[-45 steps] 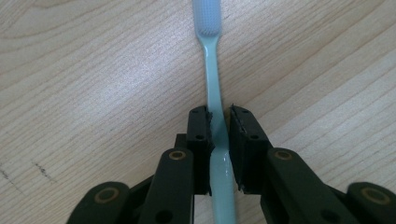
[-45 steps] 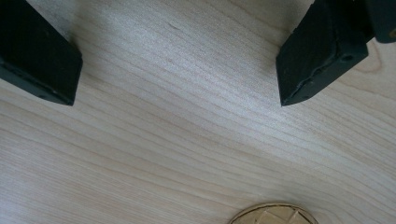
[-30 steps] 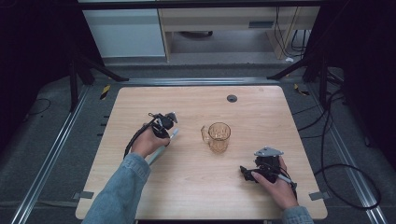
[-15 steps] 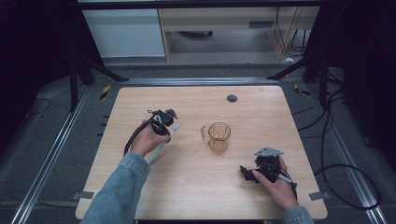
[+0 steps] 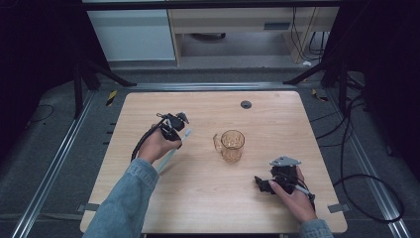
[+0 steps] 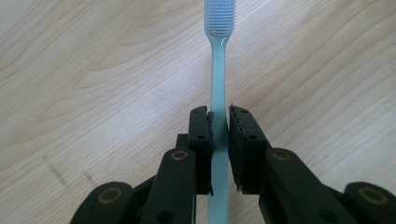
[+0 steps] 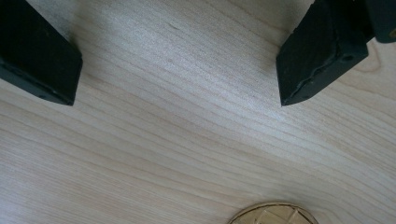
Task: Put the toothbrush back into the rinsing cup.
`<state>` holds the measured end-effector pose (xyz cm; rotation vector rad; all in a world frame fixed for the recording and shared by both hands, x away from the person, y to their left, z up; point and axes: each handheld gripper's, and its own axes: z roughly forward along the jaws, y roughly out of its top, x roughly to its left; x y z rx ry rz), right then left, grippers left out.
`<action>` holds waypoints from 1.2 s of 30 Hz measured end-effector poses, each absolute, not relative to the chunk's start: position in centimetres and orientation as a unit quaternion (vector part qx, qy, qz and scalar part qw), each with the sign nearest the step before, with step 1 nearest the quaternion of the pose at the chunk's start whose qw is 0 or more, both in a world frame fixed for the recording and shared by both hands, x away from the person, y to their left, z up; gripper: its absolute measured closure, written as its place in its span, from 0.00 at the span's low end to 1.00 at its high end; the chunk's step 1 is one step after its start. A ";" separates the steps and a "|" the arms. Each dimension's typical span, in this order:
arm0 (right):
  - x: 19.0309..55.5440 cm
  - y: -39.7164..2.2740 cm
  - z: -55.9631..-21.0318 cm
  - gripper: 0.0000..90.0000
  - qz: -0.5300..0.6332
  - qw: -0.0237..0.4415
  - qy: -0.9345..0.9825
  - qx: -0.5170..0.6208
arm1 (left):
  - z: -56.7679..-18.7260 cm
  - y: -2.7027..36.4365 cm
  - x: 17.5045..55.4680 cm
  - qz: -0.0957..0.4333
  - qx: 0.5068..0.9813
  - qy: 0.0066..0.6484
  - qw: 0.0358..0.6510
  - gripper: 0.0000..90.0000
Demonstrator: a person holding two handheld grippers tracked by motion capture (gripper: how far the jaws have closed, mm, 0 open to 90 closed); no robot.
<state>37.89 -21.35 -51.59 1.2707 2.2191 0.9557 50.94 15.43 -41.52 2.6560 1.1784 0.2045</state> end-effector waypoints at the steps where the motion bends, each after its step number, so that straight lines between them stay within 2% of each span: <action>1: 37.9 -21.4 -51.6 0.01 0.342 0.207 0.798 0.452 | -41.3 15.3 50.9 0.072 0.907 0.399 0.115 0.88; 4: 37.9 -21.4 -51.6 0.01 0.341 0.207 0.798 0.452 | -40.8 14.9 50.9 0.061 0.908 0.393 0.133 0.88; 15: 37.9 -21.3 -51.6 0.01 0.341 0.207 0.798 0.451 | -38.8 13.2 51.1 0.076 0.907 0.383 0.161 0.88; 29: 38.0 -21.4 -51.6 0.01 0.341 0.207 0.801 0.446 | -36.7 10.9 50.6 0.087 0.912 0.364 0.167 0.88; 36: 38.0 -21.4 -51.6 0.01 0.341 0.207 0.801 0.447 | -35.5 9.9 50.5 0.103 0.904 0.366 0.194 0.88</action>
